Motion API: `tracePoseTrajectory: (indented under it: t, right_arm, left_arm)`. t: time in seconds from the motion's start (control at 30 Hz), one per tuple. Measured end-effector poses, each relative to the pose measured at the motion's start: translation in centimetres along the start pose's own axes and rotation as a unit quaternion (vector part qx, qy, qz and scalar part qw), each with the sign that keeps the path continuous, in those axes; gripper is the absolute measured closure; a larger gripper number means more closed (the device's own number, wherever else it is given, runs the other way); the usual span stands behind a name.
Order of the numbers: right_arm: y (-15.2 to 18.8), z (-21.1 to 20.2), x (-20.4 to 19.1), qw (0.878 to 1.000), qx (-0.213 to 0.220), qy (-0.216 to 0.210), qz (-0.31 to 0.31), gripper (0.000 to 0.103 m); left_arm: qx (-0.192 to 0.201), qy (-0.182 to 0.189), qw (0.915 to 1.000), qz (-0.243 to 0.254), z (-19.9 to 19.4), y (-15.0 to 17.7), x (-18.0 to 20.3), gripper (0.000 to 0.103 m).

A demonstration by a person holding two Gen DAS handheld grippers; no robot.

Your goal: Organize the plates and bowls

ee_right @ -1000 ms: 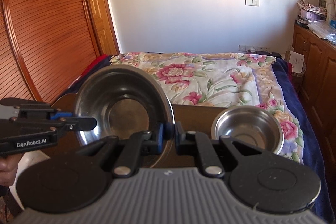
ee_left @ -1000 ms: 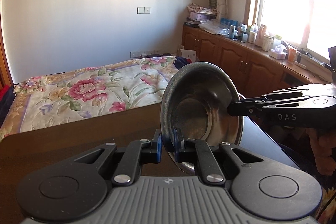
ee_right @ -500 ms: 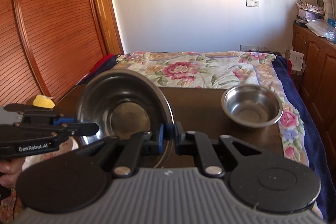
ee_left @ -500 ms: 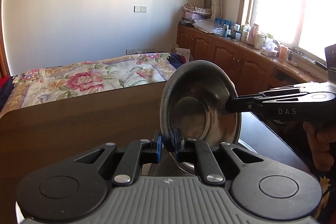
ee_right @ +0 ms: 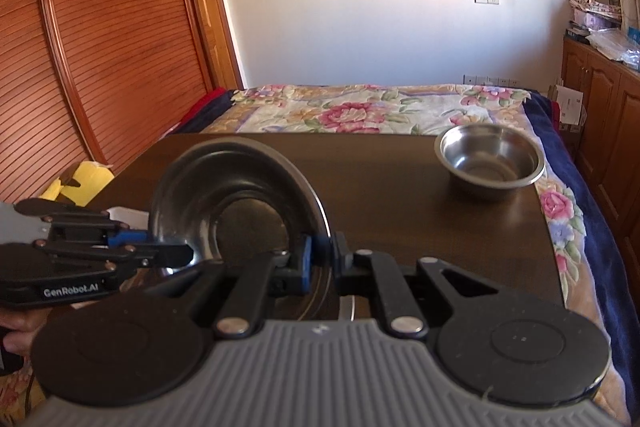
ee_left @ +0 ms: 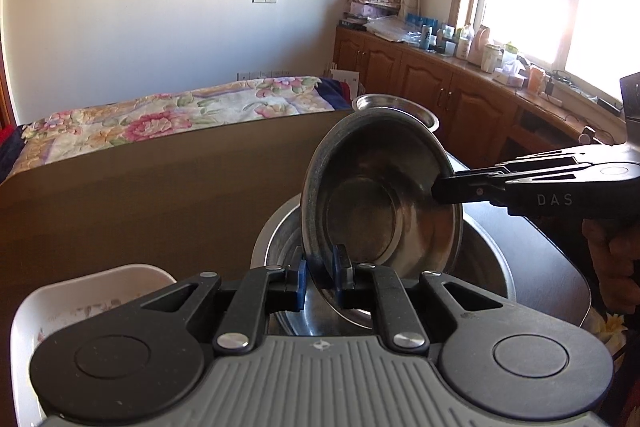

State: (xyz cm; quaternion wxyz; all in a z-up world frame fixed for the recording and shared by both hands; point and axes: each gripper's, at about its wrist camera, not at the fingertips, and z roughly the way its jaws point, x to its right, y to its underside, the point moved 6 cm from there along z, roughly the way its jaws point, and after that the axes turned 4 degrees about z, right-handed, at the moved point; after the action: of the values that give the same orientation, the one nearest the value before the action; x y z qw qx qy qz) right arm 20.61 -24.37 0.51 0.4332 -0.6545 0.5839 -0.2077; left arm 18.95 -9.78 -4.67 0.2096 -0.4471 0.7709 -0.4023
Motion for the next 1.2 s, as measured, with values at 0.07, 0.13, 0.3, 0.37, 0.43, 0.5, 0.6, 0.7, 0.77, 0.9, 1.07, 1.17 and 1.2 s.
tracePoseTrajectory:
  t: [0.07, 0.13, 0.3, 0.37, 0.43, 0.5, 0.6, 0.7, 0.77, 0.9, 1.07, 1.17, 1.2]
  right_arm:
    - [0.5, 0.1, -0.1, 1.000, -0.004, -0.001, 0.001, 0.091]
    - [0.8, 0.0, -0.2, 1.000, -0.006, -0.004, -0.001, 0.091]
    - [1.3, 0.0, -0.4, 1.000, -0.014, -0.010, -0.001, 0.091]
    - [1.4, 0.0, -0.4, 1.000, -0.016, -0.011, -0.002, 0.091]
    - [1.7, 0.0, -0.5, 1.000, -0.020, -0.013, -0.002, 0.091]
    - [1.9, -0.1, -0.6, 1.000, -0.022, -0.016, -0.002, 0.091]
    - [2.0, 0.0, -0.7, 1.000, -0.025, -0.017, -0.006, 0.091]
    - [2.3, 0.3, -0.6, 0.999, -0.027, -0.013, -0.009, 0.091]
    - [2.4, 0.5, -0.6, 0.999, -0.028, -0.010, -0.013, 0.091]
    - [2.8, 0.5, -0.8, 0.999, -0.025, -0.002, -0.025, 0.091]
    - [3.0, 0.4, -1.0, 0.999, -0.017, 0.003, -0.041, 0.091]
    - [2.9, 0.3, -1.0, 0.999, -0.013, 0.003, -0.046, 0.091]
    - [2.9, 0.3, -1.0, 0.999, -0.013, 0.002, -0.048, 0.091]
  left_arm:
    - [-0.002, 0.001, 1.0000, -0.002, 0.0, 0.3, 0.0, 0.089]
    - [-0.005, 0.002, 1.0000, -0.004, 0.0, 0.5, 0.1, 0.088]
    - [-0.014, 0.002, 0.9999, 0.001, 0.1, 1.1, 0.0, 0.087]
    - [-0.016, 0.001, 0.9999, 0.004, 0.2, 1.1, -0.1, 0.087]
    - [-0.018, 0.000, 0.9998, 0.004, 0.2, 1.3, 0.0, 0.087]
    - [-0.018, -0.001, 0.9998, 0.006, 0.3, 1.3, -0.1, 0.087]
    - [-0.019, -0.006, 0.9997, 0.016, 0.6, 1.3, 0.2, 0.086]
    - [-0.018, -0.012, 0.9994, 0.028, 0.8, 1.5, 0.4, 0.086]
    - [-0.014, -0.021, 0.9991, 0.035, 0.9, 1.5, 0.5, 0.086]
    - [-0.007, -0.032, 0.9984, 0.045, 0.8, 1.8, 0.6, 0.086]
    - [-0.004, -0.040, 0.9978, 0.053, 0.9, 1.8, 0.5, 0.086]
    - [-0.005, -0.042, 0.9977, 0.053, 0.9, 1.8, 0.5, 0.086]
    - [-0.004, -0.043, 0.9976, 0.054, 0.9, 1.7, 0.5, 0.086]
